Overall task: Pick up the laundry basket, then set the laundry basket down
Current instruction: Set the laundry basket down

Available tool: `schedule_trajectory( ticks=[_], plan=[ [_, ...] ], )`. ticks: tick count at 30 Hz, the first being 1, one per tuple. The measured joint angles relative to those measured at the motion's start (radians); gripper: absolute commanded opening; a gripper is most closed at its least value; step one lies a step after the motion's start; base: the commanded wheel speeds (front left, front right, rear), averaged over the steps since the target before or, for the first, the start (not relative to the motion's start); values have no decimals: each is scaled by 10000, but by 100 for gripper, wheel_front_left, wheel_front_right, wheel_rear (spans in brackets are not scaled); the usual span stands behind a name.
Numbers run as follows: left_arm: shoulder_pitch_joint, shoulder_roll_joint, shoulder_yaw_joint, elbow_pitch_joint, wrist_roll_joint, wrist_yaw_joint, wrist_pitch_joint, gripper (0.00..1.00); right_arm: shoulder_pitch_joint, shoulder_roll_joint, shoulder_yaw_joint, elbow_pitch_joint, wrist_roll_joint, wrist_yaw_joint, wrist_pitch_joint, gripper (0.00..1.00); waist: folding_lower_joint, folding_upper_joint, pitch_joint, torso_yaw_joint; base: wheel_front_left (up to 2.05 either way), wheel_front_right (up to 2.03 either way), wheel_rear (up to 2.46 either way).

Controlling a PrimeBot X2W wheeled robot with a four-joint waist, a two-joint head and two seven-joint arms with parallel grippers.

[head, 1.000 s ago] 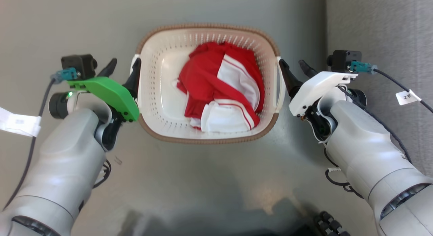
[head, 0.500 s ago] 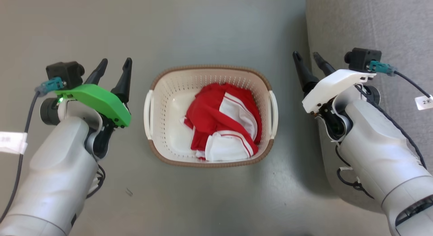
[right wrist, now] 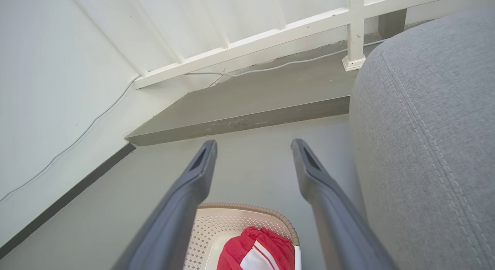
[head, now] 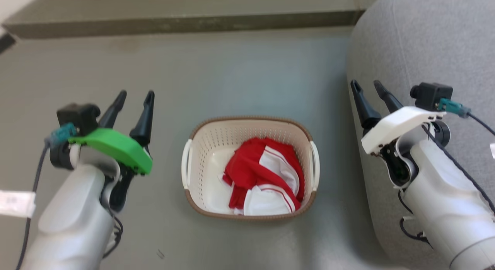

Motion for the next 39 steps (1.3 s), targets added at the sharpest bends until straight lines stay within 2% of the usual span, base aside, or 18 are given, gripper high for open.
schedule_trajectory(
  ticks=[4,9,19,27,39],
  plan=[
    [715,-8,305,-385,428,0,2,100,563,-29,-347,-548,-418,-25,0,100,0,0,-571,85,0,0,0],
    [1526,-8,1133,-1007,918,36,0,100,1352,-79,-669,-1340,-1131,-284,2,100,0,0,-1295,160,0,0,0],
    [3042,-203,2243,-2429,1812,424,0,100,2856,-94,-1655,-2976,-1860,-713,0,100,0,0,-2444,240,0,0,0],
    [4101,-387,2803,-3127,2416,430,0,100,3812,-88,-2266,-4138,-2477,-986,0,100,0,0,-2747,323,0,0,0],
    [4814,-765,3310,-3893,3001,401,0,100,4807,59,-2759,-5143,-3083,-1078,0,100,0,0,-2756,256,0,0,0]
  ],
)
